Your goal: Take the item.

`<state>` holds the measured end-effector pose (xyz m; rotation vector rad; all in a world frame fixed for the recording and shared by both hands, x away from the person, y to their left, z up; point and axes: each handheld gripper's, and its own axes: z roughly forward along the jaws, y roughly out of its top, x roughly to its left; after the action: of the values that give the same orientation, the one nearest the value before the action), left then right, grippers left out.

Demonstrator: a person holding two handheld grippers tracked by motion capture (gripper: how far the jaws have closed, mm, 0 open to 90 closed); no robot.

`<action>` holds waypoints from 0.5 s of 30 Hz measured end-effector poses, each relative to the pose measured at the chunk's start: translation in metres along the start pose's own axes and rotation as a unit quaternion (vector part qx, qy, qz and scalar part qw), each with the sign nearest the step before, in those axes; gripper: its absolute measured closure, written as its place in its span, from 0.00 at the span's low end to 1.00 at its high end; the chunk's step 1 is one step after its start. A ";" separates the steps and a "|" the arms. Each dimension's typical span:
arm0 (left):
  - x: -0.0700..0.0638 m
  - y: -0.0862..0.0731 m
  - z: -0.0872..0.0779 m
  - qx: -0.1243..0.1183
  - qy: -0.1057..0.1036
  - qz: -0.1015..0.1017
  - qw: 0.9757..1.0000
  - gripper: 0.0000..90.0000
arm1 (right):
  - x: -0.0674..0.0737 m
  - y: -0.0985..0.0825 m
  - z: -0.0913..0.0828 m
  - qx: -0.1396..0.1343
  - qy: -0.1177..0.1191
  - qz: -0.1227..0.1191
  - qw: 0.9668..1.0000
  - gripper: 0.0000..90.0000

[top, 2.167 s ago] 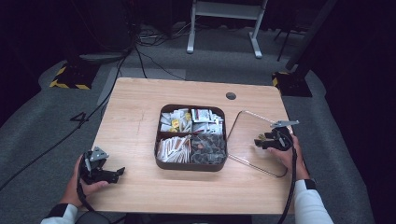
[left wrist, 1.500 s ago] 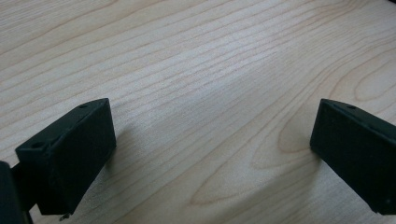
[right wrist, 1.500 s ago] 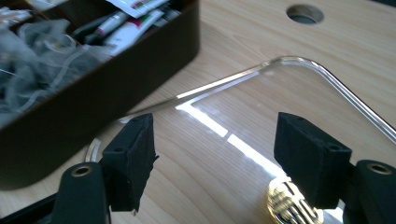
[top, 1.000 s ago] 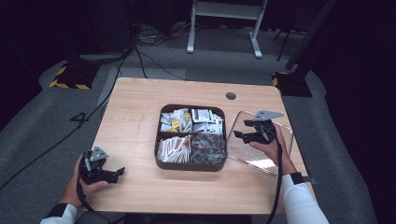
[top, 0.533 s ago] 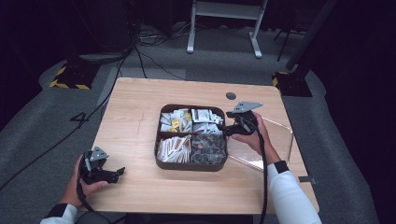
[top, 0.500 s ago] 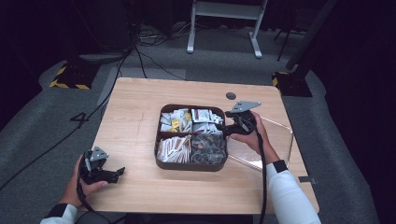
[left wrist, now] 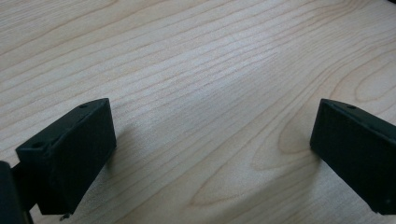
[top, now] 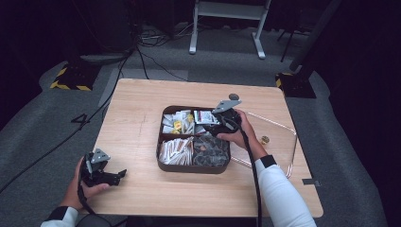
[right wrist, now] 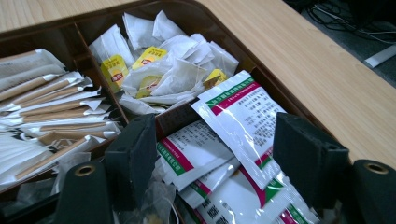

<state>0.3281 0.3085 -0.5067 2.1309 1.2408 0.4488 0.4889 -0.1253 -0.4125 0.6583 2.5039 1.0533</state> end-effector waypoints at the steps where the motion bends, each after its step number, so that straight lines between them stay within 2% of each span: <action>1: 0.000 0.000 0.000 0.000 0.000 0.000 1.000 0.01 | 0.001 0.000 0.004 0.004 0.000 -0.003 1.000 0.35; 3: 0.000 0.000 0.000 0.000 0.000 0.000 1.000 0.01 | 0.002 0.001 0.018 0.020 -0.002 -0.009 1.000 0.35; 9: 0.000 0.000 0.000 0.000 0.000 0.000 1.000 0.01 | 0.004 0.002 0.037 0.043 -0.019 -0.024 0.999 0.36; 11: 0.000 0.000 0.000 0.000 0.001 0.000 1.000 0.00 | 0.003 0.002 0.046 0.051 -0.037 -0.030 0.998 0.36; 14: 0.000 0.000 0.000 0.000 0.000 0.000 1.000 0.01 | 0.004 0.003 0.050 0.054 -0.044 -0.031 0.997 0.36; 15: 0.000 0.000 0.000 0.000 0.000 0.000 1.000 0.01 | 0.006 0.004 0.054 0.060 -0.057 -0.043 0.996 0.37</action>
<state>0.3281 0.3085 -0.5067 2.1308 1.2408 0.4485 0.5111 -0.0883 -0.4461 0.6195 2.4873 0.8172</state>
